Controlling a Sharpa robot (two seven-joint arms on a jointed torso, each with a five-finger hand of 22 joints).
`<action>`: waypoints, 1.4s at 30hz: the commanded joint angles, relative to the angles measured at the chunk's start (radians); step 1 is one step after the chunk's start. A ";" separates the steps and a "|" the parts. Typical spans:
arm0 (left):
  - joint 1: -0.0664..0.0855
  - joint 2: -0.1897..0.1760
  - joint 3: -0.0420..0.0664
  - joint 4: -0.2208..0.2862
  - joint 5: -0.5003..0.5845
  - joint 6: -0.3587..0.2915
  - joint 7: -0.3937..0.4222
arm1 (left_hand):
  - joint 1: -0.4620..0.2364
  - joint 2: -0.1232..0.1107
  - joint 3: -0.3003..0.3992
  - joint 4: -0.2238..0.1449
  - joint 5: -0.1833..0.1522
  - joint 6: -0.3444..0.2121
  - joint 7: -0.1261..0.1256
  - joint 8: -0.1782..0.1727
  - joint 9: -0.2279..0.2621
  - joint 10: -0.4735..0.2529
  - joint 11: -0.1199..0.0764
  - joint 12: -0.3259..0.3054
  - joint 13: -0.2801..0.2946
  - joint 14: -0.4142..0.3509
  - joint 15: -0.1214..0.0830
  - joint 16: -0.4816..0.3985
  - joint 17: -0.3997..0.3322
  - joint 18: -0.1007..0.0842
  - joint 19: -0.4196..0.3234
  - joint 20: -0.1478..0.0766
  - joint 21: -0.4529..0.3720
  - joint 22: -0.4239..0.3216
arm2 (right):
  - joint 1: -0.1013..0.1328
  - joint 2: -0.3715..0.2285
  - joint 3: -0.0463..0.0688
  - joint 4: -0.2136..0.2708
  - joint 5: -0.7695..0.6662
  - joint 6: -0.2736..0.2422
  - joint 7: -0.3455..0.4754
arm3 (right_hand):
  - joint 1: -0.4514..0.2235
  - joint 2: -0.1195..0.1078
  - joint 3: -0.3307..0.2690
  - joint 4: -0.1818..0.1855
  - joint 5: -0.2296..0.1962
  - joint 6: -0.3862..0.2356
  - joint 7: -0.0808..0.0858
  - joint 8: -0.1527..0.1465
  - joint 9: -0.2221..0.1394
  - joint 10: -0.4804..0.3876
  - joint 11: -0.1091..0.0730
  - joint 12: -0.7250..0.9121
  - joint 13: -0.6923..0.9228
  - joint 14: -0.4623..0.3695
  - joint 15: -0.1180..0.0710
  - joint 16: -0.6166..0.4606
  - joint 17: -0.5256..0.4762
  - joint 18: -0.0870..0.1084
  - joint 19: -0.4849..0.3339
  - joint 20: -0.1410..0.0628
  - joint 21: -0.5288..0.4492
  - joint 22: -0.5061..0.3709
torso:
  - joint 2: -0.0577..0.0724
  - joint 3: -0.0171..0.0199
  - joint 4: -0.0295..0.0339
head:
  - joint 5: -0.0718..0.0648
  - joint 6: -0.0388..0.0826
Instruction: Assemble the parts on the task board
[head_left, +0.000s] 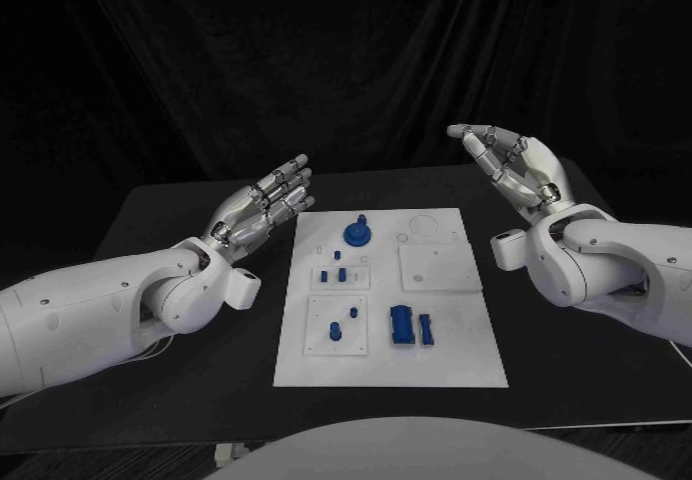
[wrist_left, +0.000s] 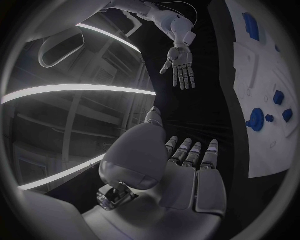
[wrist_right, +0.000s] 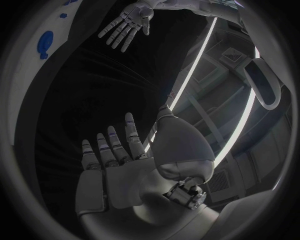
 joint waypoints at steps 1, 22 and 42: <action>0.003 0.005 0.001 -0.002 0.003 0.003 0.168 | -0.013 0.000 -0.008 0.001 -0.008 -0.030 -0.049 -0.006 -0.004 -0.014 -0.016 -0.005 -0.002 -0.006 -0.001 -0.008 -0.004 0.016 -0.007 -0.002 -0.006 -0.002 | -0.003 0.004 0.001 -0.003 -0.002 0.044 0.099 | -0.005 -0.013 0.009 0.000 0.001 -0.005 -0.015 -0.005 -0.008 -0.028 -0.006 0.006 -0.012 -0.020 -0.002 -0.001 -0.002 -0.007 -0.010 0.001 -0.007 -0.006 | 0.002 -0.0013 0.0012 | -0.003 0.000; -0.001 0.012 0.001 -0.017 0.003 0.026 0.156 | -0.032 0.004 -0.006 0.000 -0.016 -0.105 -0.154 -0.016 -0.015 -0.052 -0.111 -0.020 -0.009 -0.007 0.019 -0.014 -0.005 0.016 -0.008 0.000 -0.009 -0.003 | -0.026 0.019 0.001 -0.015 -0.033 0.065 0.092 | 0.018 -0.014 0.027 -0.001 0.016 -0.046 -0.027 -0.007 -0.013 -0.081 0.015 0.040 -0.040 -0.066 0.014 0.015 -0.006 -0.006 -0.015 0.002 -0.008 -0.017 | 0.001 -0.0010 0.0015 | -0.004 0.000; -0.039 0.035 0.062 -0.003 0.049 -0.202 -0.045 | -0.852 -0.125 0.170 -0.173 -0.191 -0.122 -0.032 -0.020 -0.019 -0.074 -0.104 -0.058 -0.021 -0.007 -0.132 -0.014 -0.005 -0.077 -0.018 -0.161 -0.023 -0.011 | -0.152 0.199 0.149 -0.108 0.175 -0.112 -0.111 | -1.056 -0.001 0.149 -0.295 -0.118 -0.586 0.008 -0.346 -0.079 -0.189 -0.147 -0.384 -0.130 -0.144 -0.183 -0.162 -0.043 -0.070 -0.049 -0.294 -0.021 -0.081 | -0.025 -0.0146 -0.0115 | 0.010 0.108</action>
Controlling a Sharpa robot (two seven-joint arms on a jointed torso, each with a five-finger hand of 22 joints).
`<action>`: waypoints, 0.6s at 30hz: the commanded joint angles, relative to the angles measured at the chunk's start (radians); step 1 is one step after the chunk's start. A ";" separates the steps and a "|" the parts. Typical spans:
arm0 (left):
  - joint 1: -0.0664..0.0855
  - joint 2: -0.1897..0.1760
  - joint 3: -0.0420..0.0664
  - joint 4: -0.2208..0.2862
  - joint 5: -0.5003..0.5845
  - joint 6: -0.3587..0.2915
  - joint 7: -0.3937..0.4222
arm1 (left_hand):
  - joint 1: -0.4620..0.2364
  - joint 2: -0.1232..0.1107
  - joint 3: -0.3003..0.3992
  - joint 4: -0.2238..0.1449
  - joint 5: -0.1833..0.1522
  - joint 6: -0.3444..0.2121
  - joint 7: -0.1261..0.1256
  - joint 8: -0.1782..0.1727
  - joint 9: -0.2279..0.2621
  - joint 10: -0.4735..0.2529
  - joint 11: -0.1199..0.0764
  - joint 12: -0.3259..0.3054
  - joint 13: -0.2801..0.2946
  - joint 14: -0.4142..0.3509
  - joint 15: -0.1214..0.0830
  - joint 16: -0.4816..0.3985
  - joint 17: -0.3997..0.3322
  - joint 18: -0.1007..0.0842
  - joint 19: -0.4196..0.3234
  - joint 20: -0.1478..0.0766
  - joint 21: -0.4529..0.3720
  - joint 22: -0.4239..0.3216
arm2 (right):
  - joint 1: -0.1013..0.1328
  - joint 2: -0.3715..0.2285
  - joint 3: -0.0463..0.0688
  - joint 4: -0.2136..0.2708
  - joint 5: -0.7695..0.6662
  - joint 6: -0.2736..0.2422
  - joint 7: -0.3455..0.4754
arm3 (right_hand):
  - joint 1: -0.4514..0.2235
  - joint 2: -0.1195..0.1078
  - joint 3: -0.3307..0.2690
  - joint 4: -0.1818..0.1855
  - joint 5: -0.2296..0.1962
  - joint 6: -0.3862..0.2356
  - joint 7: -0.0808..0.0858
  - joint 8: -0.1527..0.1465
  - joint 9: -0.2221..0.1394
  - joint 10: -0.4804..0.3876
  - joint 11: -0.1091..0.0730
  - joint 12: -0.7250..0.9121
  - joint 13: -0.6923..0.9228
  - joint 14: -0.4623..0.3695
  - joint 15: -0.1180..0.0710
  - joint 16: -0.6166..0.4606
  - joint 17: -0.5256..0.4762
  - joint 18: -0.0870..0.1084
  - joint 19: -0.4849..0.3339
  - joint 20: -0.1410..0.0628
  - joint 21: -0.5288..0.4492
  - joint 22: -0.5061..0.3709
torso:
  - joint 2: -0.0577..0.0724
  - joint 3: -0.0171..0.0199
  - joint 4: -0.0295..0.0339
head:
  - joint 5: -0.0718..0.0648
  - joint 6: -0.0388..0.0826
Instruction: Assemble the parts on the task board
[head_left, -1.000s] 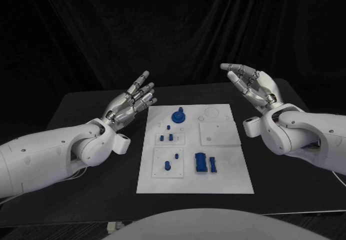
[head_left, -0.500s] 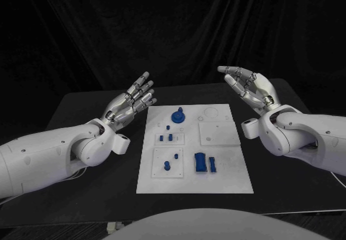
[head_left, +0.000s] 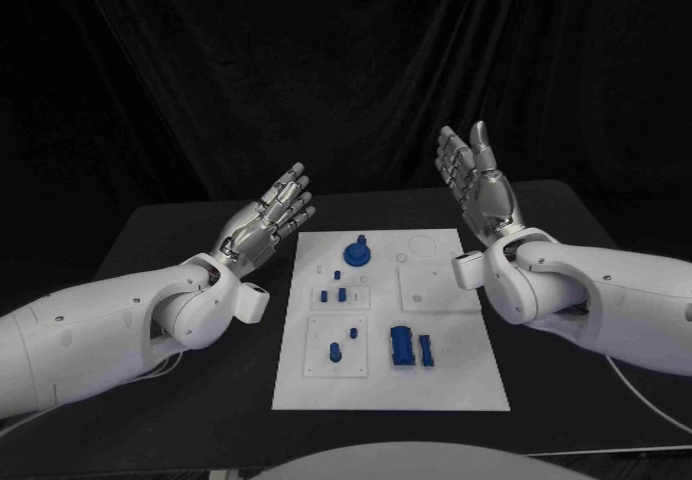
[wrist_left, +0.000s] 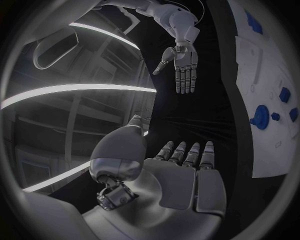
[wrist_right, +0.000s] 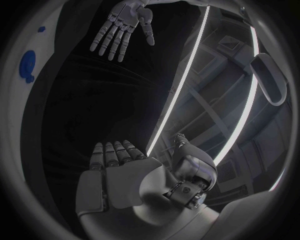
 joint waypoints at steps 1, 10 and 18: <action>-0.014 0.010 0.019 0.009 0.045 -0.167 -0.028 | -0.258 -0.040 0.053 -0.052 -0.062 -0.002 0.032 -0.005 -0.002 -0.007 0.007 -0.009 -0.003 0.001 -0.087 -0.004 -0.001 -0.037 -0.001 -0.049 -0.007 -0.002 | -0.033 0.040 0.028 -0.024 0.133 -0.121 -0.093 | -0.060 0.000 0.000 -0.003 -0.003 -0.004 0.000 -0.003 -0.001 0.000 -0.003 -0.004 -0.001 0.000 -0.005 -0.004 -0.001 -0.007 0.000 -0.005 -0.003 -0.001 | -0.017 -0.0088 -0.0087 | 0.008 0.054; -0.064 0.041 0.102 0.032 0.110 -0.451 -0.089 | -0.435 -0.131 0.089 -0.087 -0.104 -0.002 0.105 -0.005 -0.002 -0.007 0.007 -0.009 -0.003 0.001 -0.087 -0.004 -0.001 -0.122 -0.001 -0.080 -0.007 -0.002 | -0.072 0.094 0.073 -0.052 0.193 -0.171 -0.129 | -0.060 0.000 0.000 -0.003 -0.003 -0.004 0.000 -0.003 -0.001 0.000 -0.003 -0.004 -0.001 0.000 -0.005 -0.004 -0.001 -0.007 0.000 -0.005 -0.003 -0.001 | -0.043 -0.0229 -0.0221 | 0.025 0.167; -0.095 0.059 0.152 0.045 0.149 -0.622 -0.126 | -0.551 -0.131 0.173 -0.167 -0.199 -0.002 0.105 -0.005 -0.002 -0.007 0.007 -0.009 -0.003 0.001 -0.087 -0.004 -0.001 -0.122 -0.001 -0.161 -0.007 -0.002 | -0.072 0.094 0.073 -0.052 0.193 -0.171 -0.129 | -0.060 0.000 0.000 -0.003 -0.003 -0.004 0.000 -0.003 -0.001 0.000 -0.003 -0.004 -0.001 0.000 -0.005 -0.004 -0.001 -0.007 0.000 -0.005 -0.003 -0.001 | -0.051 -0.0271 -0.0262 | 0.030 0.201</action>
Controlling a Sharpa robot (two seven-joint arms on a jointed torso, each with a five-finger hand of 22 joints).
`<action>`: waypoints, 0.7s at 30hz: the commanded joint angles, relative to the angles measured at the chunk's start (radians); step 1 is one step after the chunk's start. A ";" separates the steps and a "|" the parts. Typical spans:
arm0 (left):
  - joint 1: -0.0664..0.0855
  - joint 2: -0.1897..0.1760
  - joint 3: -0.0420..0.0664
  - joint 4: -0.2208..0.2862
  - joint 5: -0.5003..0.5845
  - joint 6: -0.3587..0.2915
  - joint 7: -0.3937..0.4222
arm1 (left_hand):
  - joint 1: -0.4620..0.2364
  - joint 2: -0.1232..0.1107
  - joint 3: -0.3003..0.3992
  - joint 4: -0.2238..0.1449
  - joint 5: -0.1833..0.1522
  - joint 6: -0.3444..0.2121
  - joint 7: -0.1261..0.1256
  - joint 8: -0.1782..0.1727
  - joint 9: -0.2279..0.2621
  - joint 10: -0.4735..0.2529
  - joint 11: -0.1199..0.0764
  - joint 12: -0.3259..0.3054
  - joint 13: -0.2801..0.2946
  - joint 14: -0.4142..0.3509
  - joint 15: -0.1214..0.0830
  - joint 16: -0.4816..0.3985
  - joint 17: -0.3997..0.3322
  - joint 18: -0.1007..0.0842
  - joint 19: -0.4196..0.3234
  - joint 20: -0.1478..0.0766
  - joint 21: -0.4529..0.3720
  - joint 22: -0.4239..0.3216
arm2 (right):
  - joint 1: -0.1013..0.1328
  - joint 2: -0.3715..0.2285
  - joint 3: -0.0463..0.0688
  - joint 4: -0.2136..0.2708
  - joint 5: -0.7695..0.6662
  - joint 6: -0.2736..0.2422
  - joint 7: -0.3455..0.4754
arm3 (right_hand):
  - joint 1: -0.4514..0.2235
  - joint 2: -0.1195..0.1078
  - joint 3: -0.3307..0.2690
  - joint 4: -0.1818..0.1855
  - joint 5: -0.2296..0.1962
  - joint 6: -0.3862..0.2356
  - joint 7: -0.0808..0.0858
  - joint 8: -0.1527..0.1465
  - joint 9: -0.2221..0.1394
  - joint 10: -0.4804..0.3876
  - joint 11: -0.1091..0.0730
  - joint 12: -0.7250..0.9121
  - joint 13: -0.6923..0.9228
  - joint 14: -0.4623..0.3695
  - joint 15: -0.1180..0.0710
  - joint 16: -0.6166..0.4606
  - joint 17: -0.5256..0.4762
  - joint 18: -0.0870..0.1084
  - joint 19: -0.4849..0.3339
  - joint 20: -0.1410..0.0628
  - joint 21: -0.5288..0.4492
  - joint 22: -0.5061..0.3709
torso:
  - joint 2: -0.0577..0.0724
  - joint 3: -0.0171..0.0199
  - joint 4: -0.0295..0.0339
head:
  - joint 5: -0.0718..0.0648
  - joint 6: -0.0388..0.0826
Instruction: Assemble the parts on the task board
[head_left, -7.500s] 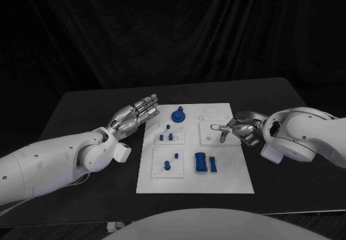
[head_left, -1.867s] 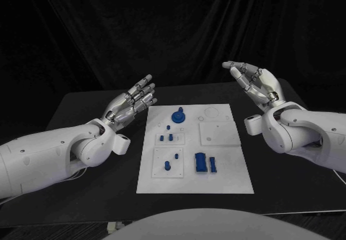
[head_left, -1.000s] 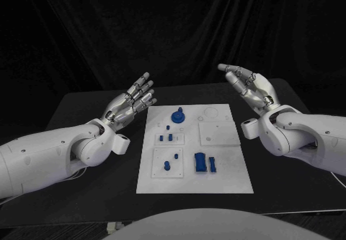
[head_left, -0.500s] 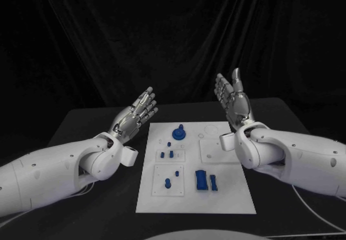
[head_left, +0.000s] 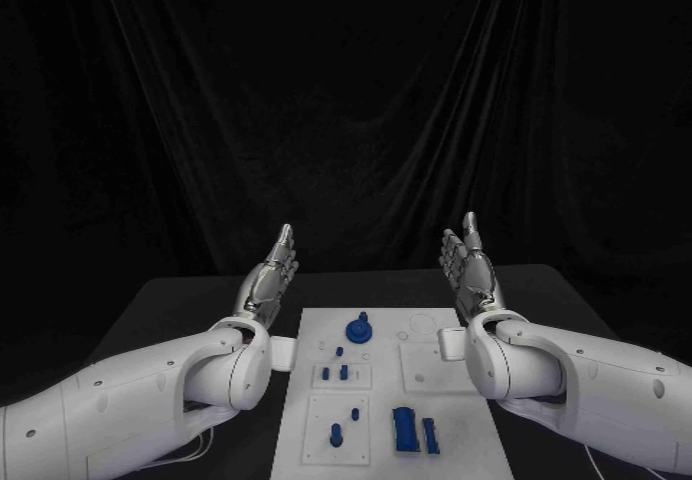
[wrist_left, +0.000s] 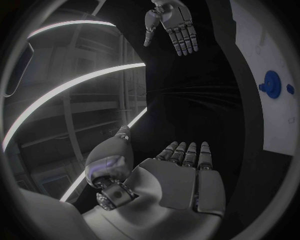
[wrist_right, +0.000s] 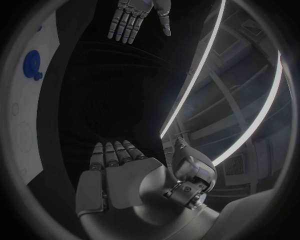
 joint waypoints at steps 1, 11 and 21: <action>-0.007 0.005 0.009 0.006 0.054 -0.163 -0.033 | -0.128 -0.020 0.062 -0.050 -0.096 0.000 0.013 -0.005 -0.001 -0.003 0.004 -0.006 -0.001 0.001 -0.012 -0.004 -0.001 -0.029 -0.001 -0.059 -0.007 -0.001 | -0.002 0.000 0.001 0.001 0.019 -0.030 -0.024 | -0.006 0.001 0.000 -0.003 -0.004 -0.004 0.000 -0.003 -0.001 0.000 -0.004 -0.004 -0.001 0.000 -0.005 -0.004 -0.001 -0.007 0.000 -0.005 -0.004 -0.001 | -0.005 -0.0025 -0.0026 | 0.001 0.006; -0.011 0.007 0.015 0.008 0.059 -0.184 -0.037 | -0.225 -0.020 0.062 -0.050 -0.096 0.000 0.013 -0.005 -0.001 -0.003 0.004 -0.006 -0.001 0.001 -0.012 -0.004 -0.001 -0.029 -0.001 -0.059 -0.007 -0.001 | -0.002 0.000 0.001 0.001 0.019 -0.030 -0.024 | -0.006 0.001 0.000 -0.003 -0.004 -0.004 0.000 -0.003 -0.001 0.000 -0.004 -0.004 -0.001 0.000 -0.005 -0.004 -0.001 -0.007 0.000 -0.005 -0.004 -0.001 | -0.005 -0.0025 -0.0026 | 0.001 0.006; -0.011 0.007 0.015 0.008 0.059 -0.184 -0.037 | -0.285 -0.020 0.062 -0.050 -0.096 0.000 0.013 -0.005 -0.001 -0.003 0.004 -0.006 -0.001 0.001 -0.012 -0.004 -0.001 -0.029 -0.001 -0.059 -0.007 -0.001 | -0.002 0.000 0.001 0.001 0.019 -0.030 -0.024 | -0.006 0.001 0.000 -0.003 -0.004 -0.004 0.000 -0.003 -0.001 0.000 -0.004 -0.004 -0.001 0.000 -0.005 -0.004 -0.001 -0.007 0.000 -0.005 -0.004 -0.001 | -0.005 -0.0025 -0.0026 | 0.001 0.006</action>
